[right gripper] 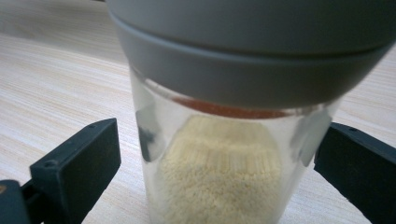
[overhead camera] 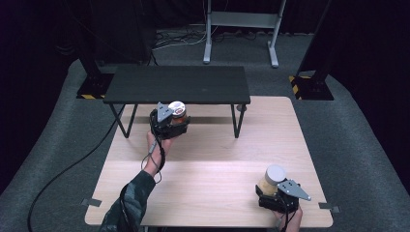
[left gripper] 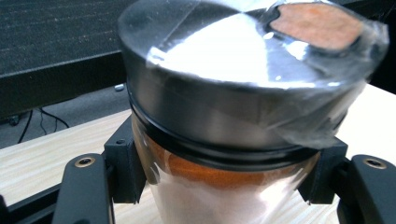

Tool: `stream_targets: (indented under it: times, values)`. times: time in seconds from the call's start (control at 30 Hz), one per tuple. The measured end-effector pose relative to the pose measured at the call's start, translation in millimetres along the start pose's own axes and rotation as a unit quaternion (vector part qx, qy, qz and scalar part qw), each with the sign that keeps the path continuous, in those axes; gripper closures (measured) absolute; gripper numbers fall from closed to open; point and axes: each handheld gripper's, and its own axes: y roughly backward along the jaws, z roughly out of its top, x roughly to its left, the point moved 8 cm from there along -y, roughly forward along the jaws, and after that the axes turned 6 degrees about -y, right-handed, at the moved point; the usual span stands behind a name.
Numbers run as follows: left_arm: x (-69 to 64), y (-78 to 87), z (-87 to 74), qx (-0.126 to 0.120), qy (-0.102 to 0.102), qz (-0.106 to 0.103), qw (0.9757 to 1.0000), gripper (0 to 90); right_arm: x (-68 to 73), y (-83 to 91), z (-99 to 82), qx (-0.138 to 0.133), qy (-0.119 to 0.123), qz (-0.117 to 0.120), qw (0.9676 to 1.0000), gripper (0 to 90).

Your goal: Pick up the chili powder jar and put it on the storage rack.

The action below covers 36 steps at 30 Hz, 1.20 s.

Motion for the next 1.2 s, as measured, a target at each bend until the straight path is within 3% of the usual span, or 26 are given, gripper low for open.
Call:
stream_targets:
  times: [1.2]
  values:
    - [4.6, 0.1, 21.5, 0.002, -0.005, -0.013, 0.9999, 31.2, 0.8, -0.4, 0.4, 0.002, 0.002, -0.002, 1.0000, 0.0]
